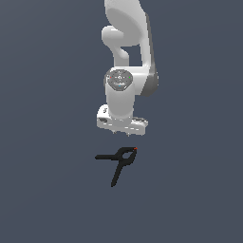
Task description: Pick up the object and move it to a goal position.
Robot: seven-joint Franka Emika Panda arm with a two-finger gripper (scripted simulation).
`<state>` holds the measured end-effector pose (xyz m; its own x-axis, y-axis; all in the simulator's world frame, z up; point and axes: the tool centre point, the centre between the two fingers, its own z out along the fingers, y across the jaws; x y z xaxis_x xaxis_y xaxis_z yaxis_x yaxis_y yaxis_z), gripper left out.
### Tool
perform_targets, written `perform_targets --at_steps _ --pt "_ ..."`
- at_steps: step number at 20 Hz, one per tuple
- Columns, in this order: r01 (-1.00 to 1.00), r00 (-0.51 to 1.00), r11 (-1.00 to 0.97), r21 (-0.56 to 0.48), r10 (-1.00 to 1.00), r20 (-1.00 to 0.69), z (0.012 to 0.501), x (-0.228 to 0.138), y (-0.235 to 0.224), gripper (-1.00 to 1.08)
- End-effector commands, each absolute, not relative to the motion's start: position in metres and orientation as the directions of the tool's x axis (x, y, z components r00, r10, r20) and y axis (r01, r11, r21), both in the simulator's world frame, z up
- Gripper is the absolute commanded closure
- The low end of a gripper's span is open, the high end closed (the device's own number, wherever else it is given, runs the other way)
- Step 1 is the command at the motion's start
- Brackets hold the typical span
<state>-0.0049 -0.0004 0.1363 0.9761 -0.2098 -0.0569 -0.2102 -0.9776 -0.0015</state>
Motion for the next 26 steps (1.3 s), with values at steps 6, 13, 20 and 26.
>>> perform_targets --at_steps 6,13,20,26 --pt "-0.391 0.919 -0.92 0.032 -0.392 -0.048 0.121 0.004 -0.012 -0.2" --pt "-0.557 0.828 -0.828 0.064 -0.56 -0.025 0.107 0.013 -0.025 -0.2" --pt "-0.702 0.71 -0.706 0.091 -0.704 0.012 0.094 0.021 -0.037 -0.2" --pt "-0.805 0.591 -0.584 0.105 -0.805 0.053 0.083 0.028 -0.048 -0.2"
